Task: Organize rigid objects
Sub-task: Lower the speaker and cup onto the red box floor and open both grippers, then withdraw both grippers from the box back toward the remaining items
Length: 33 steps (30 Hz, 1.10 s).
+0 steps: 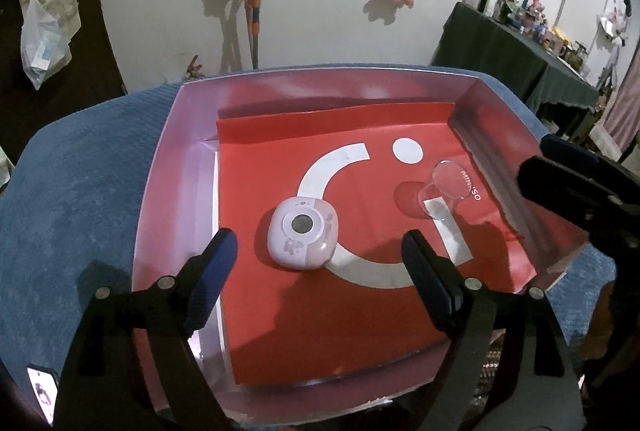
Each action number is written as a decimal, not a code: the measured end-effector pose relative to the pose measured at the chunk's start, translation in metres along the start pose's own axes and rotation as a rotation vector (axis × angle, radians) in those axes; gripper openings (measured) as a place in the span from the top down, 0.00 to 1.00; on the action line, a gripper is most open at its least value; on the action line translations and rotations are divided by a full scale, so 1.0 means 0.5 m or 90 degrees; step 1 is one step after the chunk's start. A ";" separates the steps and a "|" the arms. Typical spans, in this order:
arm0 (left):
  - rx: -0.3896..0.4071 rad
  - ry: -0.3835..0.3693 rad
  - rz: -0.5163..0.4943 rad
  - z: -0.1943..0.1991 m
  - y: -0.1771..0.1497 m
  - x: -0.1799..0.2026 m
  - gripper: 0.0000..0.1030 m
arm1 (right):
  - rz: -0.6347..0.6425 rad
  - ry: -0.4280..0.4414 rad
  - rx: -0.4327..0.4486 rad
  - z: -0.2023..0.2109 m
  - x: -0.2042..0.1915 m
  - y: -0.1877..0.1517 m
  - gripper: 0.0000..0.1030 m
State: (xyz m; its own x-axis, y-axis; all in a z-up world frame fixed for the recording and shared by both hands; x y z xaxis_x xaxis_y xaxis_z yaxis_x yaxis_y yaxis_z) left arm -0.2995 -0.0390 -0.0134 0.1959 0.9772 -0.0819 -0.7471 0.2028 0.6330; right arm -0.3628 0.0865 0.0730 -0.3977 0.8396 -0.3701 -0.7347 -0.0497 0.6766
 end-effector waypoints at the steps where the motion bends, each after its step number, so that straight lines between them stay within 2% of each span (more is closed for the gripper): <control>1: 0.001 0.001 0.000 0.002 -0.001 0.001 0.18 | -0.001 0.004 0.004 0.007 -0.003 0.002 0.12; 3: 0.005 0.004 -0.002 0.008 -0.003 0.004 0.15 | 0.000 0.008 0.013 0.020 -0.007 0.005 0.08; 5: 0.010 0.004 -0.004 0.014 -0.004 0.007 0.07 | 0.001 0.011 0.019 0.031 -0.011 0.005 0.07; 10: 0.027 0.004 -0.006 0.041 -0.007 0.014 0.06 | 0.001 0.020 0.030 0.057 -0.017 0.003 0.01; 13: 0.032 0.003 -0.009 0.054 -0.010 0.020 0.00 | -0.003 0.026 0.036 0.070 -0.018 0.002 0.00; 25: 0.070 -0.009 0.000 0.120 -0.032 0.037 0.00 | -0.011 0.040 0.046 0.118 -0.024 -0.023 0.00; 33: 0.104 0.013 -0.010 0.162 -0.050 0.053 0.00 | -0.015 0.049 0.050 0.151 -0.033 -0.052 0.00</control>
State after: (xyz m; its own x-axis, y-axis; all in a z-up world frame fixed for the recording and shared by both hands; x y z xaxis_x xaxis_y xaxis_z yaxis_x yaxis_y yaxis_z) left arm -0.2242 -0.0232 0.0307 0.1928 0.9753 -0.1079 -0.6302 0.2074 0.7482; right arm -0.2959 0.1150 0.1096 -0.4241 0.7961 -0.4316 -0.7004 0.0138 0.7137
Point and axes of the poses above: each gripper's, at about its wrist camera, not at the fingertips, and z roughly against the way its jaws point, x to its right, y to its top, the point moved 10 cm from there along -z, roughly the way its jaws point, and after that the axes turned 14 degrees about -z, right-handed, at the moved point
